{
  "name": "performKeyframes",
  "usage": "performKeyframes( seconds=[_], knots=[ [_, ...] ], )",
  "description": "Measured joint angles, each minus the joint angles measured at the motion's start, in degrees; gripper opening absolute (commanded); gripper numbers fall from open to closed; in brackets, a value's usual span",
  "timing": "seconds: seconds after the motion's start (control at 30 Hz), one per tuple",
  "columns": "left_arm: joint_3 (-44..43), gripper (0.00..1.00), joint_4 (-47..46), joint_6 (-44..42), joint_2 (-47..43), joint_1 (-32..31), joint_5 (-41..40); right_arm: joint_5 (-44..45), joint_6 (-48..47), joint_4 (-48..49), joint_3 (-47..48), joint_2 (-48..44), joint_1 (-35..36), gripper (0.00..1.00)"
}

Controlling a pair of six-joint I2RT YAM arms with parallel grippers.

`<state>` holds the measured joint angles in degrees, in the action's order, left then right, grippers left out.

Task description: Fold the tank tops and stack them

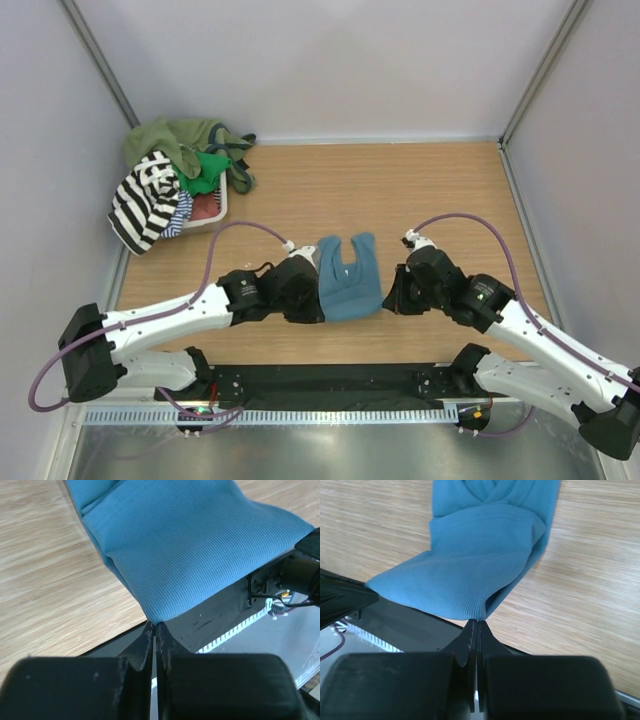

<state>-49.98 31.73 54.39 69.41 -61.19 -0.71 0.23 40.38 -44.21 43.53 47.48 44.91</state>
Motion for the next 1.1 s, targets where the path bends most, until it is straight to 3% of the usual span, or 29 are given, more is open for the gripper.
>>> performKeyframes(
  seconds=[0.5,1.1],
  knots=[
    [-10.71,0.0,5.49,-1.36,3.06,2.62,-4.85,9.53,-2.89,-4.9,11.78,9.92,0.04,0.01],
    [-17.92,0.0,6.05,-7.69,13.4,16.52,2.97,11.58,-9.35,-3.17,21.51,24.04,-7.78,0.01]
  ],
)
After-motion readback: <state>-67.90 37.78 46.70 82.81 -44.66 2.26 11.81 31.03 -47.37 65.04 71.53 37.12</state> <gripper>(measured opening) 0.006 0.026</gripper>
